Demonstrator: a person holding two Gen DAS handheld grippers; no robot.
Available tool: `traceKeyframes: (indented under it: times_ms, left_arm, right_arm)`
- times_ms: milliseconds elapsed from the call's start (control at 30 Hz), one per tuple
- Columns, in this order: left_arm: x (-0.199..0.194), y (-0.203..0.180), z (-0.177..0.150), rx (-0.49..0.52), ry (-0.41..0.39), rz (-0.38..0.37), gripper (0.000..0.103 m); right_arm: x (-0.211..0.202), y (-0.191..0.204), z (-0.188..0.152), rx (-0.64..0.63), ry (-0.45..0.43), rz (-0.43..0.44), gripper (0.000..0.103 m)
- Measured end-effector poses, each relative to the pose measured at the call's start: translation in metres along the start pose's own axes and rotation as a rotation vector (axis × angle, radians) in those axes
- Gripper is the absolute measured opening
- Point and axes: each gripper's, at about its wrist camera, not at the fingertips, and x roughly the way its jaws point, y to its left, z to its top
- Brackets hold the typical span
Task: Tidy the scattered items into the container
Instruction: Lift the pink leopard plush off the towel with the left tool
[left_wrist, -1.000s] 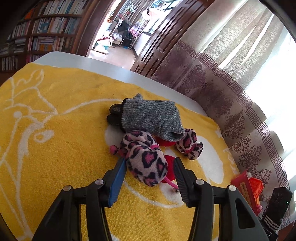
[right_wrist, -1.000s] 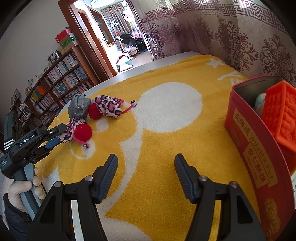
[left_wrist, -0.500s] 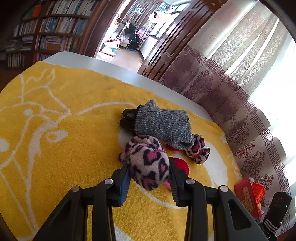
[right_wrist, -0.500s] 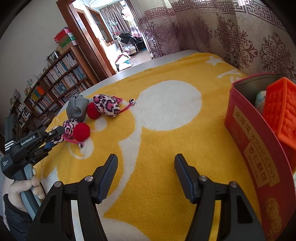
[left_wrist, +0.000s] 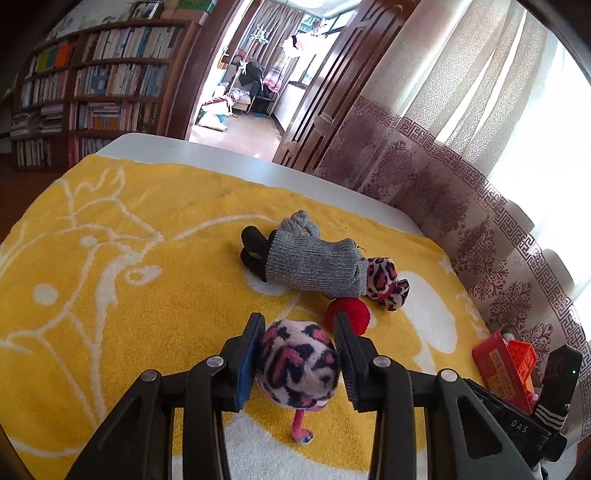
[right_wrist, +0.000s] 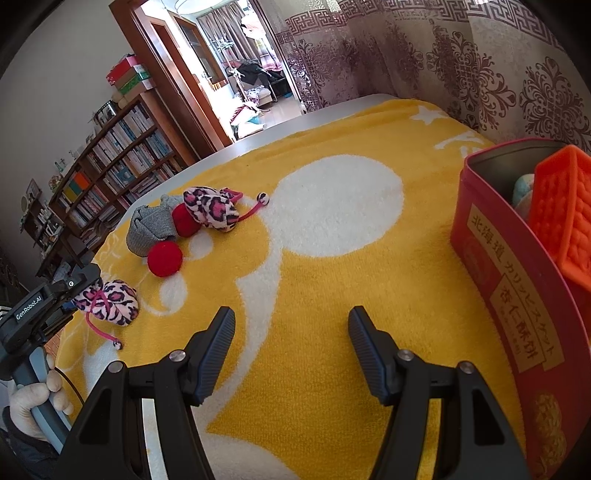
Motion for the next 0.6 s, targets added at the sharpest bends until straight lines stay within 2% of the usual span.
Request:
traceKeyframes:
  times_ms: [133,233,267,300,367,433,600]
  left_arm:
    - [0.013,0.004,-0.007,0.004,0.053,0.028,0.044]
    - [0.02,0.002,-0.012,0.02,0.101,0.016,0.045]
    - [0.02,0.0,-0.014,0.032,0.115,0.013,0.049]
    - [0.021,-0.002,-0.016,0.045,0.133,0.009,0.058]
    - [0.024,-0.005,-0.022,0.075,0.172,0.002,0.06]
    - [0.02,-0.007,-0.027,0.105,0.166,0.016,0.06]
    - [0.011,-0.003,-0.026,0.091,0.13,0.01,0.06]
  right_arm:
    - [0.0,0.0,0.0,0.001,-0.001,0.001,0.068]
    - [-0.001,-0.001,-0.001,0.002,-0.001,0.002,0.068]
    - [-0.001,-0.001,-0.001,0.002,0.0,0.002,0.068]
    - [-0.001,-0.001,-0.001,0.003,0.0,0.002,0.068]
    - [-0.001,-0.001,-0.001,0.002,-0.001,0.002,0.068]
    - [-0.001,-0.001,-0.001,0.002,0.0,0.001,0.068]
    - [-0.001,0.0,0.0,0.0,0.0,0.001,0.068]
